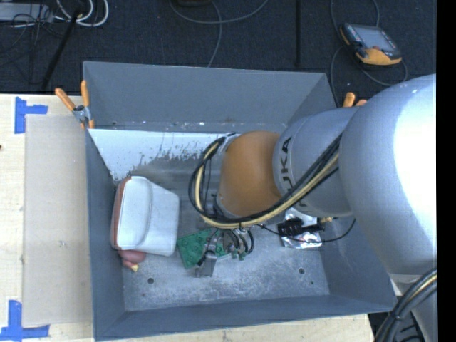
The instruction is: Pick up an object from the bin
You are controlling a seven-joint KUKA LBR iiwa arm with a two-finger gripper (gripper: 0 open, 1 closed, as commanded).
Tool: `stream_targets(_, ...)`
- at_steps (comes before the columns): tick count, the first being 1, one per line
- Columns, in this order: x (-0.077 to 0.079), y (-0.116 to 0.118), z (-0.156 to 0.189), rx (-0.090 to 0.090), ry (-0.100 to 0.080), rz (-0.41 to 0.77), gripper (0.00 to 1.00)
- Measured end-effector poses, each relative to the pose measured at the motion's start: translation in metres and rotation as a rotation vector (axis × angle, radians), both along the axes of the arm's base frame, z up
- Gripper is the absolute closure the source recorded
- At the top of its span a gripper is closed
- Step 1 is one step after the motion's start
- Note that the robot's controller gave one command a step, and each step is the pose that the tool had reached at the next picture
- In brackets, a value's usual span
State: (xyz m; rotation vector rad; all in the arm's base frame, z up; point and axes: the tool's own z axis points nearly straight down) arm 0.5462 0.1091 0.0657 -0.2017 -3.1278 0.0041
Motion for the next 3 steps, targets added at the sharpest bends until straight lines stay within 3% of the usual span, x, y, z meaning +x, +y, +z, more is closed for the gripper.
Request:
stream_targets(1, 0.0014, 0.0012, 0.0034, 0.003, -0.005, -0.001, 1.00)
stream_targets(2, 0.0014, 0.0012, 0.0034, 0.003, -0.005, -0.002, 0.00)
stream_targets(3, 0.0014, 0.0012, 0.0034, 0.003, -0.005, -0.004, 1.00)
